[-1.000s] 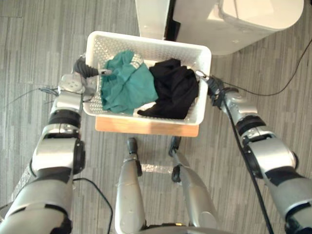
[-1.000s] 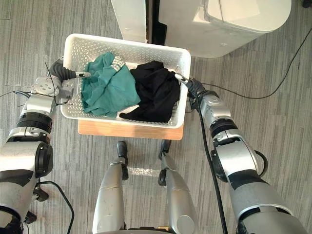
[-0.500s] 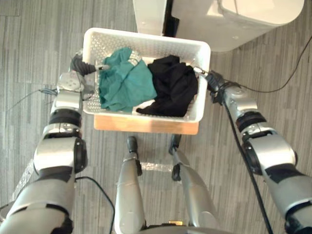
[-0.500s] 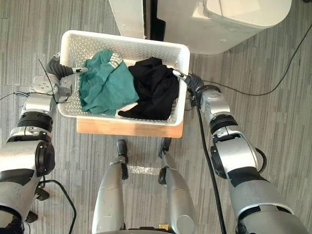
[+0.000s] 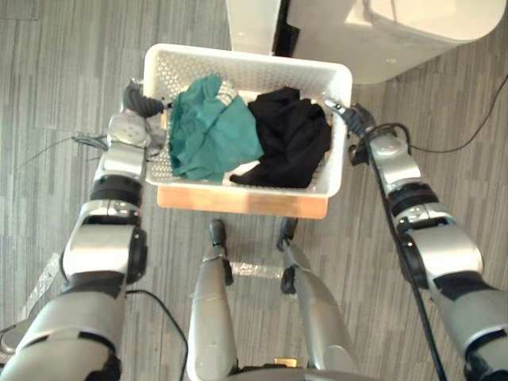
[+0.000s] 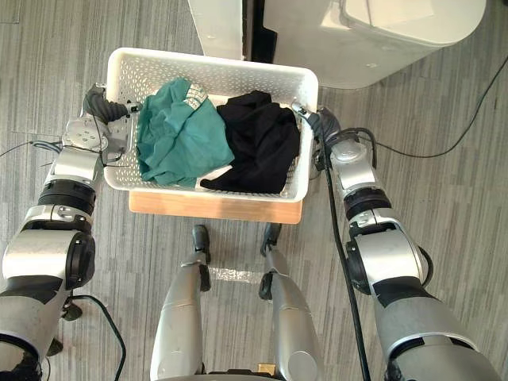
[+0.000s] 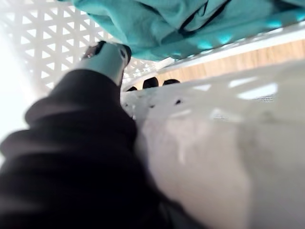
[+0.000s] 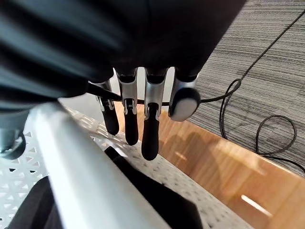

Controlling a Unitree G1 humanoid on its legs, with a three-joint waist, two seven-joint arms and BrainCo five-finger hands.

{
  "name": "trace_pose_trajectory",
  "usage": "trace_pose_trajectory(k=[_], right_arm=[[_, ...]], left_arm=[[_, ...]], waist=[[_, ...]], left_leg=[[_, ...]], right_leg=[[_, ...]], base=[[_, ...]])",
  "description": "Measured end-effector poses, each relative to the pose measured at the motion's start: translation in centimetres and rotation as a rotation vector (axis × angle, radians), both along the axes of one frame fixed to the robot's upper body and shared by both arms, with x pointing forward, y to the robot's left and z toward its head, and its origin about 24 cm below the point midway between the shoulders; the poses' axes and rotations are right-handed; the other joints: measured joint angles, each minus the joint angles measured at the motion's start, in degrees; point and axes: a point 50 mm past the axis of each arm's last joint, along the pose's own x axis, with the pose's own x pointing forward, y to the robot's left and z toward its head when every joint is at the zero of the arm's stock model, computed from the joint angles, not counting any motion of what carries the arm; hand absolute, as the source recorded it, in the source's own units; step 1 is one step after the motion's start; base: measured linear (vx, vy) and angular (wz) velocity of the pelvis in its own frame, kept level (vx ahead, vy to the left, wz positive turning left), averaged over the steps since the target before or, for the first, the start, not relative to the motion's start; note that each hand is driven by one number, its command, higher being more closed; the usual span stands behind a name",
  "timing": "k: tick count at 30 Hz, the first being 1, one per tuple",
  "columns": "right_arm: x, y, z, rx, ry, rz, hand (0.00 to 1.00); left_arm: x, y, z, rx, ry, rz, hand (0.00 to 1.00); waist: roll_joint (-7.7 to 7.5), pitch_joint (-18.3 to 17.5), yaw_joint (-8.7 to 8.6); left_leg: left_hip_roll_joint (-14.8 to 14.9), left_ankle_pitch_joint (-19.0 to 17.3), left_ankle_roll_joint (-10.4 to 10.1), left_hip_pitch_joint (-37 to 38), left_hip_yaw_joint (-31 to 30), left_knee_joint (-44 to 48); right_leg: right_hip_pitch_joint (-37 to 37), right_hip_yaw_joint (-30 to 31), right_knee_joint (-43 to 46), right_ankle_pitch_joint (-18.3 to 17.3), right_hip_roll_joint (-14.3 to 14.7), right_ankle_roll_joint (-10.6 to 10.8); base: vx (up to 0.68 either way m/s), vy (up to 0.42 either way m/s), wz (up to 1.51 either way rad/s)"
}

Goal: Pick up the laundry basket with both hands and put the clothes into the washing machine.

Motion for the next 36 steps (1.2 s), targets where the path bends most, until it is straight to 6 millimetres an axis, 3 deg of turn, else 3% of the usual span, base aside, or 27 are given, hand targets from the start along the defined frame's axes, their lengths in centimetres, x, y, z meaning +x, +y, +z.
trace_pose_trajectory(k=[7, 10, 15, 25, 28, 31, 36], right_arm=[[-1.0, -1.5, -0.1, -0.042, -0.056, -0.082, 1.00], [-1.6, -2.8, -0.4, -0.013, -0.054, -0.147, 1.00], [-2.7, -3.1, -0.9, 0.039, -0.070, -0.217, 1.00], [-6.5, -4.3, -0.2, 0.170, -0.231, -0.310, 1.00], [-8.3, -5.0, -2.1, 0.158, -0.223, -0.346, 1.00], [-10.3, -5.9, -5.2, 0.174, -0.156, -0.404, 1.00], [-12.6, -6.1, -10.6, 0.183, 0.023, -0.428, 1.00]], left_arm=[[-1.6, -2.6, 0.2, -0.026, -0.142, -0.019, 1.00], [-2.0, -4.3, 0.0, -0.042, -0.157, -0.027, 1.00], [-3.5, -5.5, -1.7, -0.116, -0.165, -0.023, 1.00], [-5.9, -7.6, -1.4, -0.231, -0.288, -0.067, 1.00], [-6.8, -8.4, -4.7, -0.330, -0.225, -0.096, 1.00], [-7.9, -9.5, -8.8, -0.404, -0.102, -0.134, 1.00], [-9.6, -9.1, -13.8, -0.435, 0.069, -0.139, 1.00]], waist=[[0.01, 0.01, 0.50], [0.09, 0.05, 1.85], [0.10, 0.06, 1.97], [0.41, 0.22, 1.86], [0.91, 0.09, 1.65], [1.66, -0.83, 1.21], [3.56, -3.39, -0.30]], left_leg=[[-0.48, 0.19, 0.13, 0.01, -0.38, -0.14], [-0.76, 0.28, 0.25, 0.57, -0.48, -0.51], [-1.30, 0.29, 0.27, 2.09, -0.45, -1.47], [-1.54, 0.14, 0.36, 10.27, 1.49, -3.64], [-2.30, -0.63, 0.84, 15.94, 2.34, -4.25], [-3.45, -1.40, 1.30, 20.87, 3.21, -5.15], [-5.11, -1.66, 1.80, 26.94, 4.91, -8.00]], right_leg=[[0.14, -0.64, -0.04, 0.25, -0.37, -0.32], [0.53, -0.49, -0.21, 0.27, -0.64, -0.31], [2.55, -0.37, -2.26, 0.93, -0.82, 0.35], [8.34, 1.06, -1.62, 0.33, -1.17, 1.07], [12.08, 1.91, 1.08, -2.39, -2.05, 1.33], [14.48, 2.26, 5.10, -5.75, -3.27, 2.12], [17.77, 4.69, 5.40, -6.28, -3.78, 2.56]], base=[[0.04, 0.011, 0.05], [0.03, 0.019, 0.01], [0.04, 0.013, 0.03], [0.04, 0.008, -0.06], [0.03, 0.017, -0.06], [0.02, 0.020, 0.00], [0.05, 0.040, -0.17]])
